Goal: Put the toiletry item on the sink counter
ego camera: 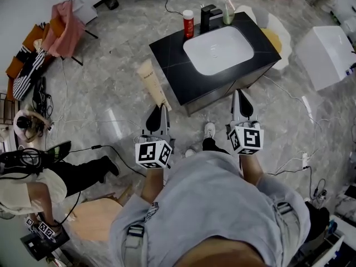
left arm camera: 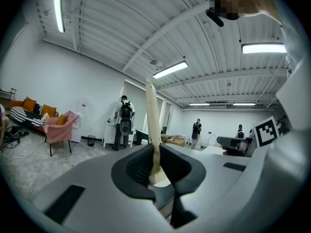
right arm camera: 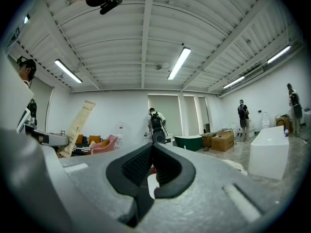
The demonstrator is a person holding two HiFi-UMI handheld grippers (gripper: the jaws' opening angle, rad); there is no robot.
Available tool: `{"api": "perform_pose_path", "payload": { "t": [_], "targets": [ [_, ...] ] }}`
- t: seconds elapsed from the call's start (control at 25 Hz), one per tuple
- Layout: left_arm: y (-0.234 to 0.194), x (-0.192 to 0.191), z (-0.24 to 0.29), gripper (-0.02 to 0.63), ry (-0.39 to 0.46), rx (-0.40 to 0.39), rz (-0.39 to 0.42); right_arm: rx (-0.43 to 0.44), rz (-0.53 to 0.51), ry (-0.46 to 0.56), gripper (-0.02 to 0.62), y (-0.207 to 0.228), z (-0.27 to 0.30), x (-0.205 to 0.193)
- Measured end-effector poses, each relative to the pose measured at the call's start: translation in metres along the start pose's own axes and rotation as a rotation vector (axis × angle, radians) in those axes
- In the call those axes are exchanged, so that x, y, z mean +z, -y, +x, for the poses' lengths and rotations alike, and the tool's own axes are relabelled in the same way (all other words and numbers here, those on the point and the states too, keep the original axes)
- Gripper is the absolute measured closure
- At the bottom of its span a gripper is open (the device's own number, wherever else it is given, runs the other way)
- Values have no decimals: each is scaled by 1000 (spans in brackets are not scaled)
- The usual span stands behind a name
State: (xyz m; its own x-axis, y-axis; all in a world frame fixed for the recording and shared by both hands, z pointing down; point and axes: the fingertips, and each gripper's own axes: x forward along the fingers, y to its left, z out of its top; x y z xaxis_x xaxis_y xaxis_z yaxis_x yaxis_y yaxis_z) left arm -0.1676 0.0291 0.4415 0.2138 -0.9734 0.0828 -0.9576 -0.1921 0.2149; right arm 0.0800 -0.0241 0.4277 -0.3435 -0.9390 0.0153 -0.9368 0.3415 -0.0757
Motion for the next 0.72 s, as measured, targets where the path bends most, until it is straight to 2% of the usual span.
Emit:
{"api": "perform_pose_path", "payload": {
  "t": [0.48,0.72],
  "targets": [
    [-5,27,107,569,39,51,16,75,-17,32,591,46,113,26],
    [2,24,151,569,30,80,5,106,-18,23,591,75,148,26]
  ]
}}
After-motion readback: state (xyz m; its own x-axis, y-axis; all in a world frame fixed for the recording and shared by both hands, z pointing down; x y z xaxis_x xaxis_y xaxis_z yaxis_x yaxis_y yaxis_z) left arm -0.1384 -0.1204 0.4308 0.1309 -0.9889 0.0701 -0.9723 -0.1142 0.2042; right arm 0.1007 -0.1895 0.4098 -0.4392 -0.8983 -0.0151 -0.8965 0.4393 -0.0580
